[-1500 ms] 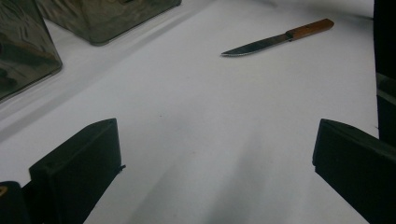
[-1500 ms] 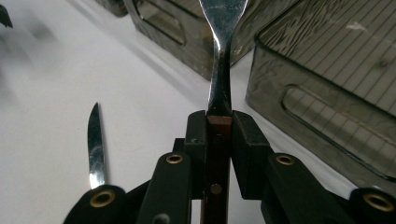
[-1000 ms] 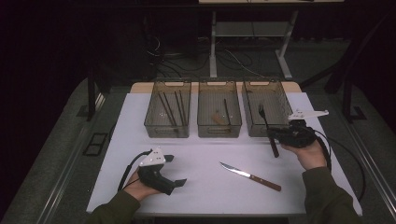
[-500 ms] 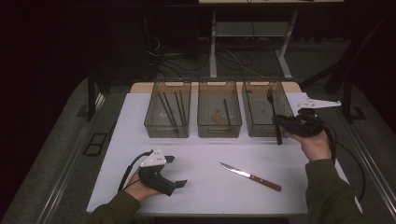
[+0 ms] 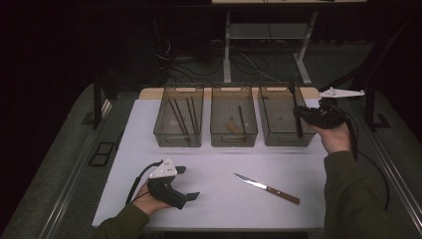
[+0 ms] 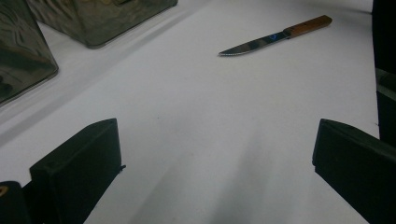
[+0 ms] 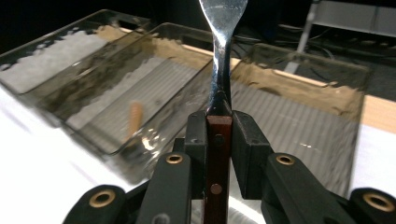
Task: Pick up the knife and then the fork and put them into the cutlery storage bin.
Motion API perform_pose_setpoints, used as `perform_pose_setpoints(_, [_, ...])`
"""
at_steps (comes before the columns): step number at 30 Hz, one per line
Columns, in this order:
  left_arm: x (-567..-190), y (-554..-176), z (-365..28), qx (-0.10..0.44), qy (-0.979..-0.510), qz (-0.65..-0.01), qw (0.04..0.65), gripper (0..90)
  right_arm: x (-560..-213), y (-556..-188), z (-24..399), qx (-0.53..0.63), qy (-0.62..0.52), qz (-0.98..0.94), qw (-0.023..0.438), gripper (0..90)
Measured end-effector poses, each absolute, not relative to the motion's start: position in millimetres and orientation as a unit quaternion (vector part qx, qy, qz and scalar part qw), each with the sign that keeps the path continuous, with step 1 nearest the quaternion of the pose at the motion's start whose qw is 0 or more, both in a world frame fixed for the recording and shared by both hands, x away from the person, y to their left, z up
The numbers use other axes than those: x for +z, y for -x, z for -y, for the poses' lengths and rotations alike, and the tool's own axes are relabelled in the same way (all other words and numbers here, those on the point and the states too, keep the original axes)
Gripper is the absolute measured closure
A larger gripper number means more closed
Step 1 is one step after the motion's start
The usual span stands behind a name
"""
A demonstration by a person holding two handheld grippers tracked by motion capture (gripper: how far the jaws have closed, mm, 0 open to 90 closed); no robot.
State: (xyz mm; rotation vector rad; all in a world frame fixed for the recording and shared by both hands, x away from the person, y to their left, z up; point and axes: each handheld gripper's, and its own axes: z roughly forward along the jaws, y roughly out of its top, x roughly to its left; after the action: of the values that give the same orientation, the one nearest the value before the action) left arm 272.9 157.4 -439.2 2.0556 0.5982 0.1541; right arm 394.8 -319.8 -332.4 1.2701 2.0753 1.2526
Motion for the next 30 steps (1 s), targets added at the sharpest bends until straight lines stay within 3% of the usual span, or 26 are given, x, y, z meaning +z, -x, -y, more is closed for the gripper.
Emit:
perform_pose_setpoints(9, [-438.7,-272.7,-157.5,0.062,-0.840,-0.244,0.481,0.2,-334.2,-422.2,328.2,0.421,-0.475,-0.736,0.235,76.9])
perform_pose_setpoints(30, [-438.2,-272.0,-156.8,0.059,-0.841,-0.240,0.481,0.3,-382.4,-441.8,331.3,0.339,-0.510,-0.764,0.205,76.8])
